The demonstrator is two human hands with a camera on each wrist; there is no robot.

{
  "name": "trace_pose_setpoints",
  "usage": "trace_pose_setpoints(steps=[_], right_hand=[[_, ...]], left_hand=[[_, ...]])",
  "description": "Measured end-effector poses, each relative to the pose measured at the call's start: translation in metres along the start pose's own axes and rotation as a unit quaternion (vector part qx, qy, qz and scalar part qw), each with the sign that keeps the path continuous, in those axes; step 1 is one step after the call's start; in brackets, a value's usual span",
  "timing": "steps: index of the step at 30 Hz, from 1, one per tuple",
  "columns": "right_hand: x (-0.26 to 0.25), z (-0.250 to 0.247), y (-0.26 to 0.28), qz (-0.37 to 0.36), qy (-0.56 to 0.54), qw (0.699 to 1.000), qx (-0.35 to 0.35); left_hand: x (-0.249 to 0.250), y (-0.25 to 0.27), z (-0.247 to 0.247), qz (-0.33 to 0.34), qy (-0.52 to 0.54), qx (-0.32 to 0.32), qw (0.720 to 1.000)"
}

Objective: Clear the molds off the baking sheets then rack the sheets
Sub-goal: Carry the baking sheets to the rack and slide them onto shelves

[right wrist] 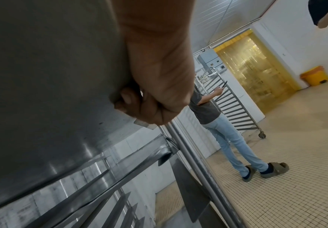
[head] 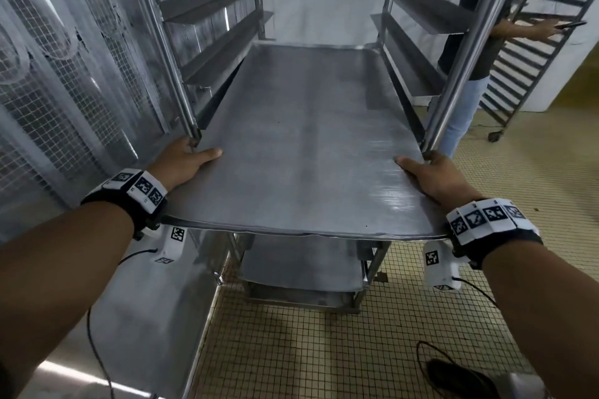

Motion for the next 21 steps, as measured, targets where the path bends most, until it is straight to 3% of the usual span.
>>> trace_pose_setpoints(steps=[9, 14, 18, 21], right_hand=[[-0.014, -0.002, 0.001, 0.011, 0.037, 0.999, -0.018], [-0.016, -0.006, 0.003, 0.011, 0.087, 0.996, -0.020], [-0.019, -0.017, 0.007, 0.009, 0.147, 0.989, -0.023], [-0.025, -0.034, 0.012, -0.023, 0.201, 0.979, -0.004]], left_hand=[[0.009, -0.003, -0.005, -0.016, -0.006, -0.007, 1.000], [0.005, -0.008, -0.013, -0.032, -0.062, 0.001, 0.998], [0.010, -0.003, -0.016, -0.027, -0.110, -0.014, 0.993], [0.024, 0.005, -0.022, 0.016, -0.165, -0.034, 0.986]])
Point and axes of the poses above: each hand's wrist, its own y-axis away from the middle knuckle, its own z-axis out of the palm, x = y × z, the point moved 1 cm from there along -y, towards the middle knuckle, and after that the axes turned 7 degrees about y, right-handed, at the moved point
